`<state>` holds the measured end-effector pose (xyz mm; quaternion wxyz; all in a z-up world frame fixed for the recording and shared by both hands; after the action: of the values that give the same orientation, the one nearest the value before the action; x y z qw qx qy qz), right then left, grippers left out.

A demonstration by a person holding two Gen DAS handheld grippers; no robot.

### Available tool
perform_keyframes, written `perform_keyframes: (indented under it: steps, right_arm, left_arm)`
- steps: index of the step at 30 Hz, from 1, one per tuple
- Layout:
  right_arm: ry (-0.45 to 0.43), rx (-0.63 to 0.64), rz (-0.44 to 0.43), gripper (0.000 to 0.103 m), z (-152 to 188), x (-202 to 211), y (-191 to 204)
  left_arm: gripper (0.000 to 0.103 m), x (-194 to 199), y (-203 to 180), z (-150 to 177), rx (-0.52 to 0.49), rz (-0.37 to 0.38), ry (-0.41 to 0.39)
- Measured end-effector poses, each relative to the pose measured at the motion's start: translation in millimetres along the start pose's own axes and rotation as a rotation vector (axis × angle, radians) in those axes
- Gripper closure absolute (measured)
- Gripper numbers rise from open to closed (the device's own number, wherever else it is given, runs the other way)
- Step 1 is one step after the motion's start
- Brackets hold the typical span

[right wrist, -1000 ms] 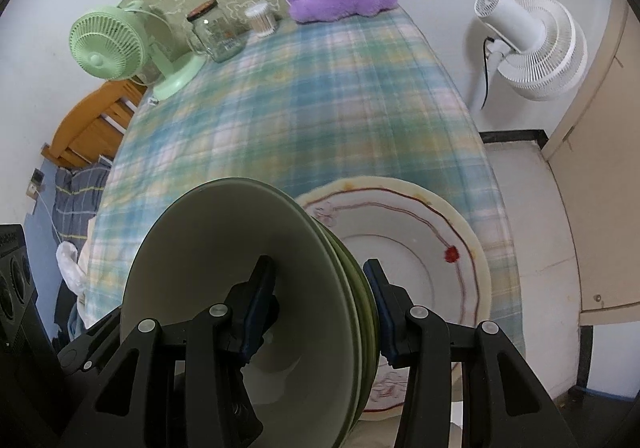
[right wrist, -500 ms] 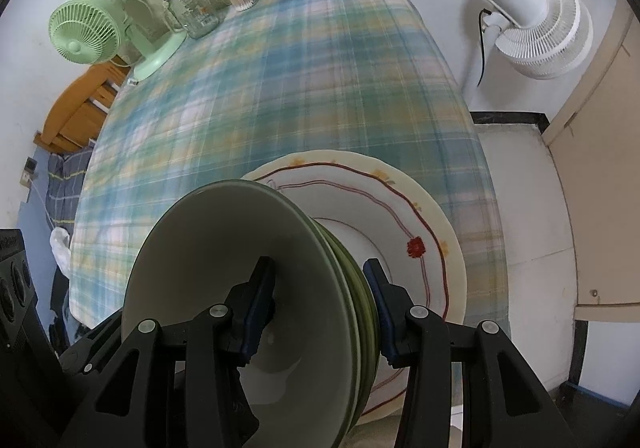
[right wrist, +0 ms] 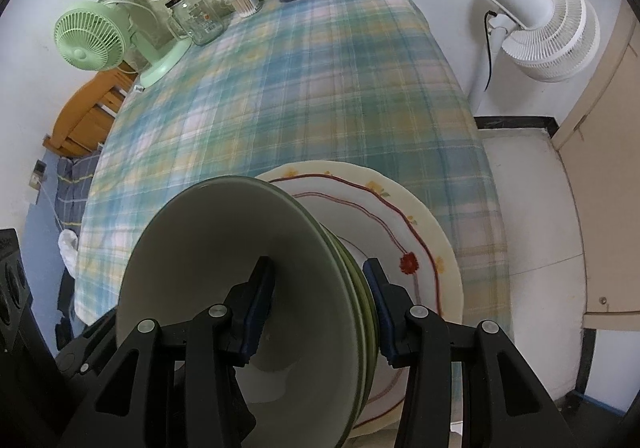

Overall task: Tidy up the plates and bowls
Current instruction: 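Lift the nested bowl stack with both tools and carry it over the plates, then lower the nested bowls onto the plate stack and open both tools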

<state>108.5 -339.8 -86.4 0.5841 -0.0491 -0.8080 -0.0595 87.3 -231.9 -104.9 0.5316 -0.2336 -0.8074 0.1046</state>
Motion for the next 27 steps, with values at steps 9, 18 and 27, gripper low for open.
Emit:
perform_keyframes:
  steps: [9, 18, 27]
  right_arm:
    - [-0.035, 0.034, -0.01, 0.052, 7.3, 10.0, -0.9]
    - [-0.065, 0.034, -0.003, 0.048, 7.9, 25.7, -1.0]
    - [-0.205, -0.037, 0.113, 0.047, 3.7, 68.9, 3.1]
  left_arm:
    - [0.038, 6.6, -2.5, 6.7, 0.011, -0.046, -0.015]
    - [0.029, 25.5, -8.8, 3.1, -0.044, -0.078, -0.048]
    - [0.029, 69.7, 2.1, -12.0, -0.123, -0.081, -0.157]
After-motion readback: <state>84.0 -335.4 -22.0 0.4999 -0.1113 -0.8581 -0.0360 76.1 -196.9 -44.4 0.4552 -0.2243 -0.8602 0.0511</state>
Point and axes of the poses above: each gripper's, at about its wrist camera, not at the fingertips, and x roughly against the way its jaws point, y to its left, z to its underside, the point moved 5 cm from there along -x, roughly the way its jaws point, and after that the axes turned 13 degrees about z, right-handed, at the moved point
